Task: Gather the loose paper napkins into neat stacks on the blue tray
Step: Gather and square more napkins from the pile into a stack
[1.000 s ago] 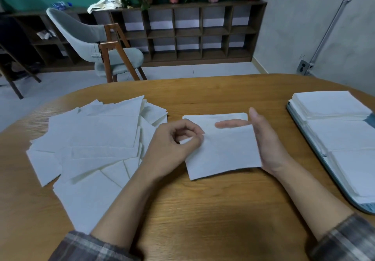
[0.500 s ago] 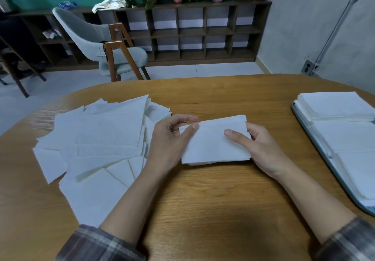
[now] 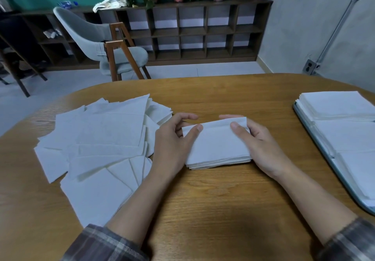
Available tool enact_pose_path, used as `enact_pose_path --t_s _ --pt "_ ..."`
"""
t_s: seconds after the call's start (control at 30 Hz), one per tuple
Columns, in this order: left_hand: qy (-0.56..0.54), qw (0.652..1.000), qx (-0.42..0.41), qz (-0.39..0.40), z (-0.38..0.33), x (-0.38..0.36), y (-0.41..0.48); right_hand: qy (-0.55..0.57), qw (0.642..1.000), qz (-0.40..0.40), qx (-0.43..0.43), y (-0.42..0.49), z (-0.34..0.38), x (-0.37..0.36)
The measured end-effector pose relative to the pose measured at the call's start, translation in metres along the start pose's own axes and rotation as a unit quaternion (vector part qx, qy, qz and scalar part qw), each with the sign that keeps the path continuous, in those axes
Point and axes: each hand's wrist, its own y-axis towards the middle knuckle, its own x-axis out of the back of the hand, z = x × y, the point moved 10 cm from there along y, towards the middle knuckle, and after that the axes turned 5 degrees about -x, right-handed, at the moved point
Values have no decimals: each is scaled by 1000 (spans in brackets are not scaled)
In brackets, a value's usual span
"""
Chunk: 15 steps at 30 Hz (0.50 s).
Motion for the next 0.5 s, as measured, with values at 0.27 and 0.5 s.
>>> enact_pose_path --t_s 0.27,0.5 --pt "58 998 14 2 4 0 -3 78 997 3 24 1 9 9" --pt "-115 975 118 150 13 -31 -11 120 993 7 -4 2 2 8"
